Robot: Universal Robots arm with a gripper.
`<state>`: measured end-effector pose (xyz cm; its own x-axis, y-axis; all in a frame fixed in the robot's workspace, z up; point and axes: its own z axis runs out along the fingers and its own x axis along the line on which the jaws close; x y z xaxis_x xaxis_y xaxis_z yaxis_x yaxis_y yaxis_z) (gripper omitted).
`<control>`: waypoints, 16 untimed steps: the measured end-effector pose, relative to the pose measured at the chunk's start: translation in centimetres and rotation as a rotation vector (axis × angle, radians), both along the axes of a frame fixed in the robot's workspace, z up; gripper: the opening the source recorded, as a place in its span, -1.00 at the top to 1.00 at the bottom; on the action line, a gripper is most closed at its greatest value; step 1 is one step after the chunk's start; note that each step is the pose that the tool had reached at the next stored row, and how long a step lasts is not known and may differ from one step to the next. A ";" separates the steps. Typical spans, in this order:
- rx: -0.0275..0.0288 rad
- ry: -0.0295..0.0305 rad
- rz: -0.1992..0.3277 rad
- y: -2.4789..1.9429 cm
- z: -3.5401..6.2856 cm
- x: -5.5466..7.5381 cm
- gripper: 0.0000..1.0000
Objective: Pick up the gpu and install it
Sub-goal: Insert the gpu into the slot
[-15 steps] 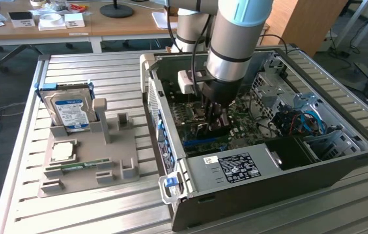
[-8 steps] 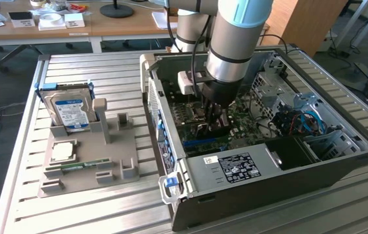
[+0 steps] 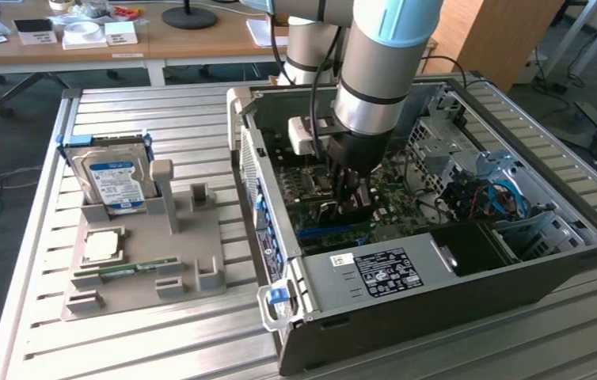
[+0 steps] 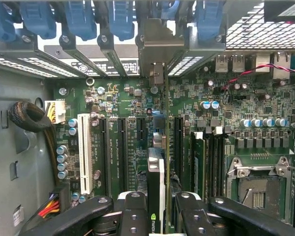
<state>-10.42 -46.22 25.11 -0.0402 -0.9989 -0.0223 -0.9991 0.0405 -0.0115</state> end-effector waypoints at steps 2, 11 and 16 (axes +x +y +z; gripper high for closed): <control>0.0000 0.0000 0.000 0.00 0.00 0.0 0.47; 0.0001 -0.0001 0.000 0.00 -0.08 0.0 0.47; 0.0002 -0.0001 0.000 0.00 -0.19 0.0 0.47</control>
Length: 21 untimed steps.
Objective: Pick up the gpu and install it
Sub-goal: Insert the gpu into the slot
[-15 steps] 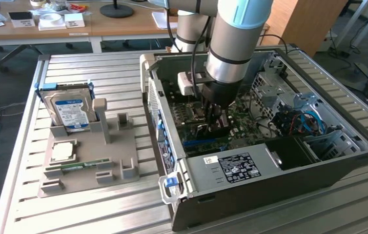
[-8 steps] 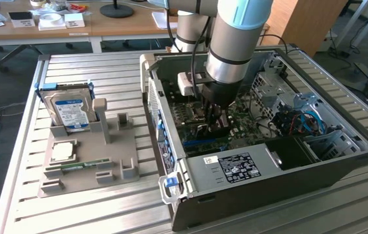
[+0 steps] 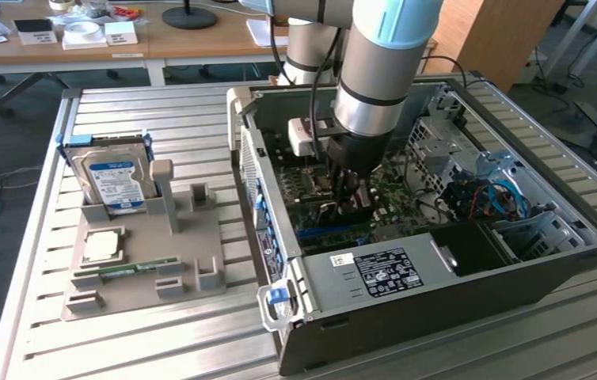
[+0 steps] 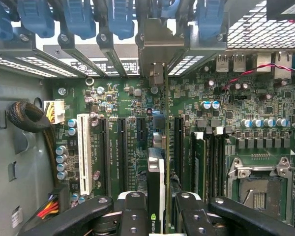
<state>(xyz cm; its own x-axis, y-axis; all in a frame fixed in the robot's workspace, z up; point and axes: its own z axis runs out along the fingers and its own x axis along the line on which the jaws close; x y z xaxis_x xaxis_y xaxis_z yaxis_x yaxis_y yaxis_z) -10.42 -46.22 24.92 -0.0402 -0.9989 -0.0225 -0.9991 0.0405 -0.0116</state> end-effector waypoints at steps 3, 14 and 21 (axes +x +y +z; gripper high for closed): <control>-0.0001 0.0001 0.000 0.00 0.00 0.0 0.47; 0.0000 0.0001 0.000 0.00 -0.16 0.0 0.47; 0.0001 -0.0001 0.000 0.01 -0.16 -0.1 0.47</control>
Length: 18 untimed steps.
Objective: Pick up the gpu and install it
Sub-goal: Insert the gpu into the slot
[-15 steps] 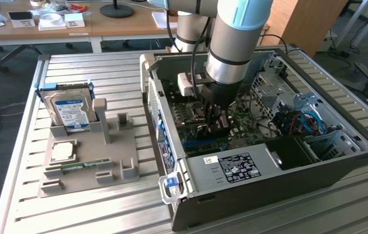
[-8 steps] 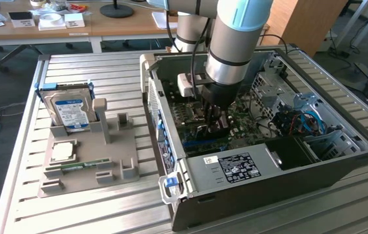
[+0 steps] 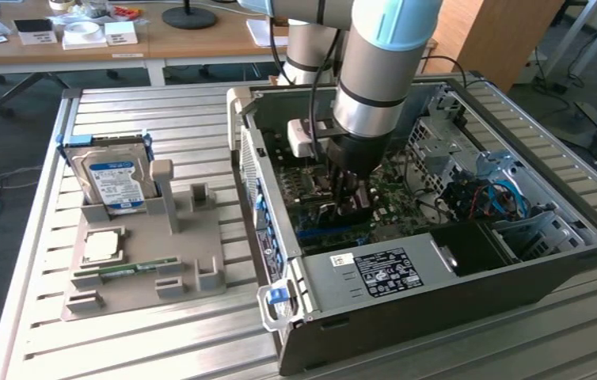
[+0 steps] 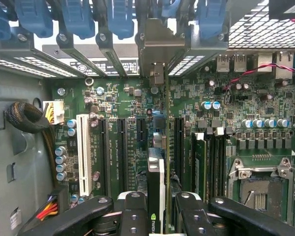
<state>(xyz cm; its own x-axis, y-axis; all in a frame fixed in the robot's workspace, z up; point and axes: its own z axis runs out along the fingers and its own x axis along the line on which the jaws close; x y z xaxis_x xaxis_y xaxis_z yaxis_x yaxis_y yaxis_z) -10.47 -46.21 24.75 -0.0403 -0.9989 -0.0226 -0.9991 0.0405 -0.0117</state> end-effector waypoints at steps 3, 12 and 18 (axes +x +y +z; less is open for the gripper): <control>-0.0001 -0.0001 0.000 0.00 0.00 0.0 0.47; 0.0001 -0.0003 0.000 0.04 -0.13 -0.1 0.47; -0.0002 -0.0001 0.000 0.19 -0.14 -0.1 0.47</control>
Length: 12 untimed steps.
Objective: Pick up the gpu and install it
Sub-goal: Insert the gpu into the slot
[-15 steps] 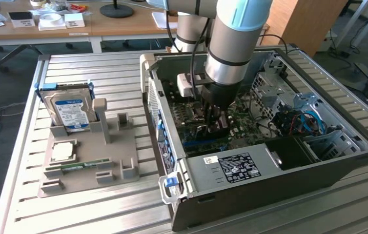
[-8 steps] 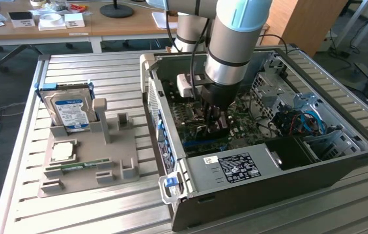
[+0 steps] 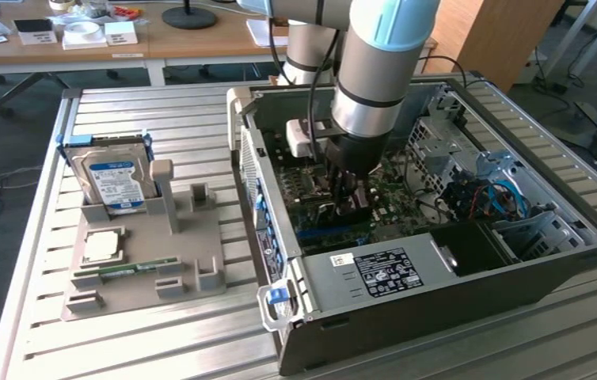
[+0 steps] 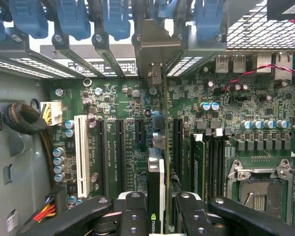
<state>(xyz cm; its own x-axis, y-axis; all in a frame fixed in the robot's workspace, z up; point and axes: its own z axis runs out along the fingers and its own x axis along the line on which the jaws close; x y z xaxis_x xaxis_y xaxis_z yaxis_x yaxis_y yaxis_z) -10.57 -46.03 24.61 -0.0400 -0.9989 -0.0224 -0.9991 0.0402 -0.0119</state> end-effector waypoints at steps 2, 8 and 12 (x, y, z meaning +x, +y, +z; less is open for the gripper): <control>-0.0003 0.0000 0.000 0.01 -0.08 0.0 0.47; -0.0003 0.0000 0.000 0.01 -0.19 -0.1 0.47; -0.0003 0.0000 0.000 0.01 -0.32 -0.1 0.47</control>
<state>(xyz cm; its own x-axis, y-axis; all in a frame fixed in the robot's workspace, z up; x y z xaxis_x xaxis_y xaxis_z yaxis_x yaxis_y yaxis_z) -10.66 -46.02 24.29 -0.0401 -0.9990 -0.0221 -0.9991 0.0404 -0.0118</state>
